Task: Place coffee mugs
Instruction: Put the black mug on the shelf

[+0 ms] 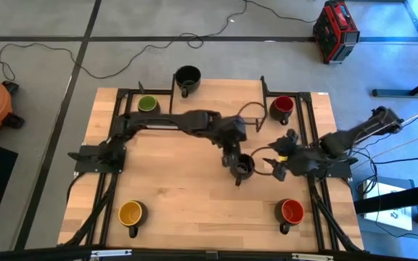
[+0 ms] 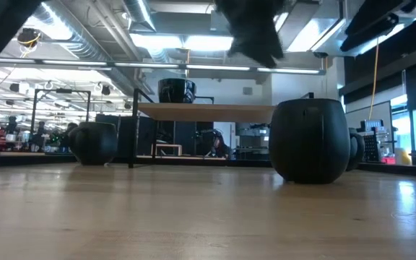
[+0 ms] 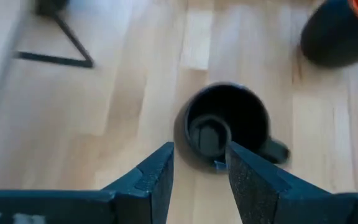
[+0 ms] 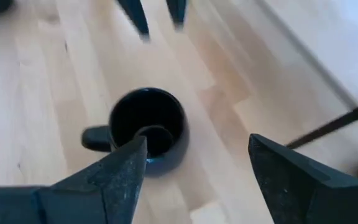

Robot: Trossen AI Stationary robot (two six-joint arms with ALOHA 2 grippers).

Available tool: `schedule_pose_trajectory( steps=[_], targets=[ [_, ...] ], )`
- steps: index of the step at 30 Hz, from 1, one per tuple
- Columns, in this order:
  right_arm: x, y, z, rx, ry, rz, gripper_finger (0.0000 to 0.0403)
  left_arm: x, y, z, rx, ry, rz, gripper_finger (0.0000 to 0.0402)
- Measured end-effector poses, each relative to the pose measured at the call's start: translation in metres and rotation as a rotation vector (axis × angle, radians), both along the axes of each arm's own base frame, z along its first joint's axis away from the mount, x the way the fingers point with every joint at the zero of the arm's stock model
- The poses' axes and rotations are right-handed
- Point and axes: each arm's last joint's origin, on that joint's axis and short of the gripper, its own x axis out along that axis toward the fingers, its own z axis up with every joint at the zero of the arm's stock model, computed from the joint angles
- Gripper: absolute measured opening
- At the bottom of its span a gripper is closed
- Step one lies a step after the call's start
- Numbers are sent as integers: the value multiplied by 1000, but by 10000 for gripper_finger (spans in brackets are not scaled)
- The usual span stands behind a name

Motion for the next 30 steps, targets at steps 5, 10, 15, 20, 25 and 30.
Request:
schedule_pose_trajectory(
  steps=[5, 10, 15, 20, 25, 30],
  targets=[
    [28, -11, -10, 104, 42, 3, 271, -41, -16, 51, 118, -32, 4, 140],
    [54, -28, -21, 211, 94, -13, 271, -86, -29, 76, 162, -56, -30, 140],
    [80, -40, -23, 280, 155, -14, 271, -137, -33, 75, 139, -108, -21, 138],
    [98, -49, -33, 318, 303, -52, 271, -186, -34, 58, 88, -167, 33, 137],
    [110, -57, -51, 355, 425, -89, 271, -227, -36, 41, 19, -229, 74, 137],
    [116, -64, -67, 376, 504, -119, 270, -257, -36, 26, -16, -241, 85, 137]
  ],
)
